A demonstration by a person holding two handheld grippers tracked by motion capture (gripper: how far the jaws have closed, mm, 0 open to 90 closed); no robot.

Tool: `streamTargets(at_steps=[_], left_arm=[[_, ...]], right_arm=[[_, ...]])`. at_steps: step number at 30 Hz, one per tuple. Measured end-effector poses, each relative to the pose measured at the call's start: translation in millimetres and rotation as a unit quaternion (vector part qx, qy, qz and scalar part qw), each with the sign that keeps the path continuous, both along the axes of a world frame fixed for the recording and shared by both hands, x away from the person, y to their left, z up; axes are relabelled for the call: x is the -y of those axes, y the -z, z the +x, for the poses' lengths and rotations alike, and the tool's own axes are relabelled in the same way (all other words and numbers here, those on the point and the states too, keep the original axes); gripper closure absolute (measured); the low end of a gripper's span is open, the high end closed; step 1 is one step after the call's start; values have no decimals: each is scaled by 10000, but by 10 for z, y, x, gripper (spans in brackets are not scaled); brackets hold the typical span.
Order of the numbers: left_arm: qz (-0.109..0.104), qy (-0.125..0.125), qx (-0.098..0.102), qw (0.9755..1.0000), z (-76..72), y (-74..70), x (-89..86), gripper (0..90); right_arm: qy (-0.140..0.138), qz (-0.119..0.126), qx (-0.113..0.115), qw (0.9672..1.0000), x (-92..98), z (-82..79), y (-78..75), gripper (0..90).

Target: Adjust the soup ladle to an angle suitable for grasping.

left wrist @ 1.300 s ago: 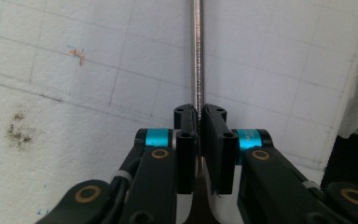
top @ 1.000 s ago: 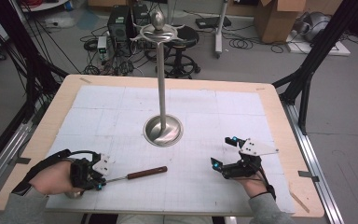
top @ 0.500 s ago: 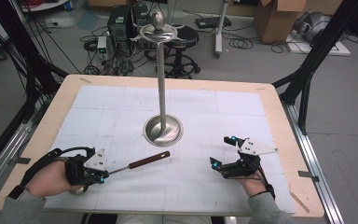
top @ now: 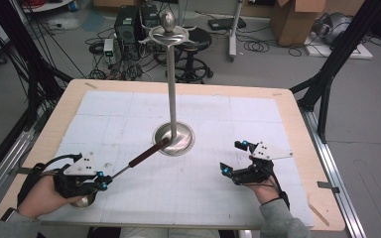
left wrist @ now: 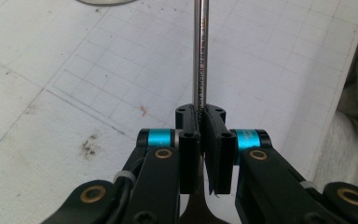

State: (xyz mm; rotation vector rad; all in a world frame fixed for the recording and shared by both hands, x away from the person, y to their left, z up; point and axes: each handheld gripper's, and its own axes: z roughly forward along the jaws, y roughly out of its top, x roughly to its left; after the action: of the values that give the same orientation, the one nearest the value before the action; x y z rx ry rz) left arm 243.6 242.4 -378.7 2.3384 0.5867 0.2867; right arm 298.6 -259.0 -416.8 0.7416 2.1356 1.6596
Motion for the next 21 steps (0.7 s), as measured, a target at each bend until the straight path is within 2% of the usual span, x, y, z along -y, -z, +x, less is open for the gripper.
streamTargets(at_steps=[6,9,13,15,18,21], left_arm=[[-285,-102,37,9995,-10,9,-72,844],[-527,-191,70,9984,3,-25,-107,844],[-897,-283,111,9955,24,-64,-137,845],[-1086,-295,56,9936,42,-72,-152,844],[-1247,-362,69,9915,72,-87,-176,844],[-1518,-386,62,9876,103,-103,-193,844]], right_arm=[[-64,-35,-8,10000,-59,54,5,38],[-65,-54,-49,10000,-66,55,10,38],[-54,-31,-22,10000,-46,54,6,38],[-51,-53,7,10000,-45,43,2,38],[-40,-76,19,10000,-28,1,-10,38],[22,-57,18,10000,10,-29,-19,38]])
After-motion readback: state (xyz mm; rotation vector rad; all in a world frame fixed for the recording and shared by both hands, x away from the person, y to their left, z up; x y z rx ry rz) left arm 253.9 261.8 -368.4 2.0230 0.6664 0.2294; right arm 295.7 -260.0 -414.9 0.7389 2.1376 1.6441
